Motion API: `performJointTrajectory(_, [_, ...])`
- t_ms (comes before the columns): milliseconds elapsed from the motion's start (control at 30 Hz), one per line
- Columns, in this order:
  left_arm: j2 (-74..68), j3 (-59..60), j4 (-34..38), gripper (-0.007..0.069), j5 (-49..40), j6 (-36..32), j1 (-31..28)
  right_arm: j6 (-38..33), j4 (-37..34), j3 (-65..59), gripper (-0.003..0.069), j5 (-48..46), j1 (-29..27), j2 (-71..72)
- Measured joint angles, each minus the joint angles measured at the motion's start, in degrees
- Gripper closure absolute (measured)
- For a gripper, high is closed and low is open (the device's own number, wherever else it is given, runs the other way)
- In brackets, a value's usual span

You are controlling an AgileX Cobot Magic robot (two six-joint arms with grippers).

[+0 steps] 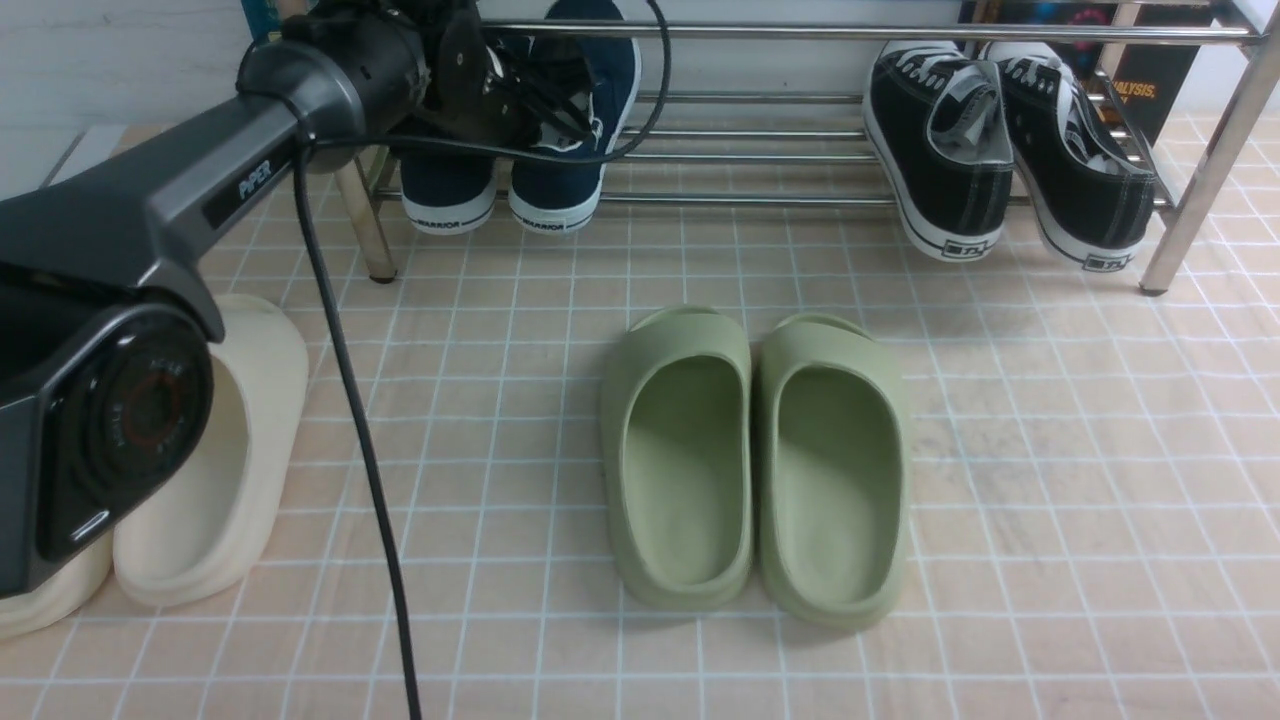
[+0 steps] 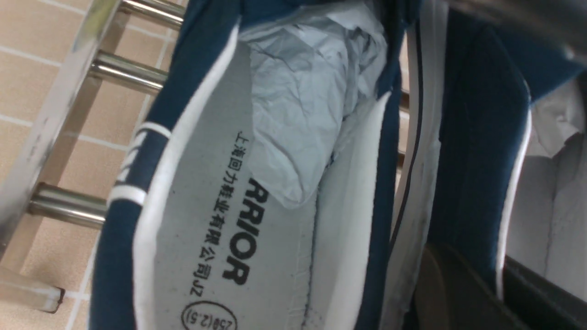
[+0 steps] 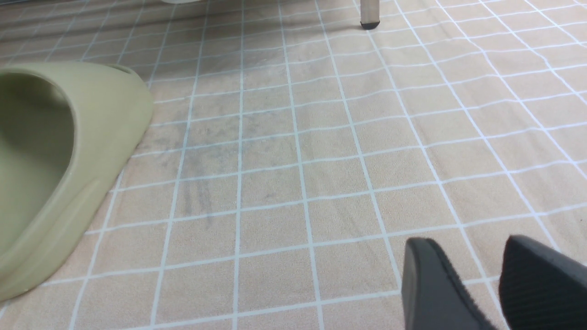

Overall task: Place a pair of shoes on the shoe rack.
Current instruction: Use the left arm to put a shoe into the shoe rack

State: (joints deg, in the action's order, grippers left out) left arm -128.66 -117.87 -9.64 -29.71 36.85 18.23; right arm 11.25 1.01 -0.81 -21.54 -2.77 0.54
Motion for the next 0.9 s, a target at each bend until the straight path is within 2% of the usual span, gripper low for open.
performJointTrajectory(100, [0.00,0.00,-0.63,0.0568,0.05,0.82,0.00,0.00,0.00,0.00,0.0420,0.00,0.00,0.00])
performJointTrajectory(233, [0.00,-0.01,-0.77,0.0499,0.10,0.76,0.00,0.00,0.00,0.00,0.0420,0.00,0.00,0.00])
performJointTrajectory(367, [0.12,-0.24,-0.98,0.0344,1.07,0.83,0.00,0.00,0.00,0.00,0.0420,0.00,0.00,0.00])
performJointTrajectory(400, [0.12,-0.23,-0.96,0.0337,1.04,0.83,0.00,0.00,0.00,0.00,0.0420,0.00,0.00,0.00])
performJointTrajectory(433, [0.33,-0.42,-1.01,0.0291,1.21,0.95,0.00,0.00,0.00,0.00,0.0420,0.00,0.00,0.00])
performJointTrajectory(567, [1.93,-0.42,-1.01,0.0248,-0.46,0.14,0.00,0.00,0.00,0.00,0.0420,0.00,0.00,0.00])
performJointTrajectory(700, [4.20,-0.53,-1.14,0.0279,-3.11,-3.48,0.05,0.00,0.00,0.00,0.0420,0.00,0.00,0.00])
performJointTrajectory(900, [9.07,-0.59,-1.56,0.0473,-8.64,-12.30,0.05,0.00,0.00,0.00,0.0420,0.00,0.00,0.00])
